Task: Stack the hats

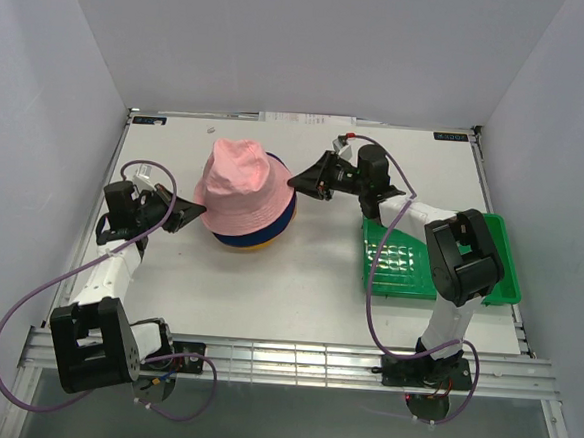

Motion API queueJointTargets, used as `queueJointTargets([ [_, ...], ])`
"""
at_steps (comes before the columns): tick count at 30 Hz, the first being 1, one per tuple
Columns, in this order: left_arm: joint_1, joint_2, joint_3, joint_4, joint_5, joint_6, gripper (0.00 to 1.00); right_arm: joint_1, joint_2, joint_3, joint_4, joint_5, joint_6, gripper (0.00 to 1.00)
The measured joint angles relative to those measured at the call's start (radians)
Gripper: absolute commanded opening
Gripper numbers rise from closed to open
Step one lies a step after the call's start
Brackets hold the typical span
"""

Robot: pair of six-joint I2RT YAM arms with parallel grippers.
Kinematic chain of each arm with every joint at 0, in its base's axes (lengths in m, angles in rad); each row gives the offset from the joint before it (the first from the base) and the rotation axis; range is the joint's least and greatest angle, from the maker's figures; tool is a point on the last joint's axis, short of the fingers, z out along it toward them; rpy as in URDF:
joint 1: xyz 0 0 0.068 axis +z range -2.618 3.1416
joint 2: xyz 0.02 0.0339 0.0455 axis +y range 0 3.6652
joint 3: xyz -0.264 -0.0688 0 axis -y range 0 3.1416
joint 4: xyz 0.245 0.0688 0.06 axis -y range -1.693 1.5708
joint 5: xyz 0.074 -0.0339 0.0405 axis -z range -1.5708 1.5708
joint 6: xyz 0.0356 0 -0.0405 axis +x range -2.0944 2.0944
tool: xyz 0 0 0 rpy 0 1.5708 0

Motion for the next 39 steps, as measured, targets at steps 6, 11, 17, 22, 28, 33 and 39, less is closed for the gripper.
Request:
queueJointTargets([
  [6,0.000,0.000,-0.013,0.005,0.000,0.000,0.00,0.000,0.006,-0.019,0.017,-0.002,0.010,0.08],
  [11,0.000,0.001,-0.013,0.007,-0.003,0.001,0.00,0.001,0.011,-0.028,0.009,-0.001,-0.018,0.08],
  [17,0.000,0.002,-0.013,0.007,-0.012,0.005,0.00,0.001,0.012,-0.039,-0.025,0.009,-0.084,0.08],
  [22,0.000,0.011,-0.014,0.014,-0.019,0.008,0.00,0.001,0.013,-0.039,-0.089,0.020,-0.151,0.08],
  [28,0.000,0.045,-0.025,0.033,-0.026,0.008,0.00,0.001,0.014,-0.023,-0.154,0.040,-0.218,0.08],
  [33,-0.002,0.079,-0.032,0.053,-0.024,0.007,0.00,0.001,0.018,0.005,-0.213,0.055,-0.274,0.08],
  [39,-0.002,0.084,-0.049,0.091,-0.019,0.001,0.00,0.002,0.032,0.039,-0.277,0.065,-0.332,0.08],
])
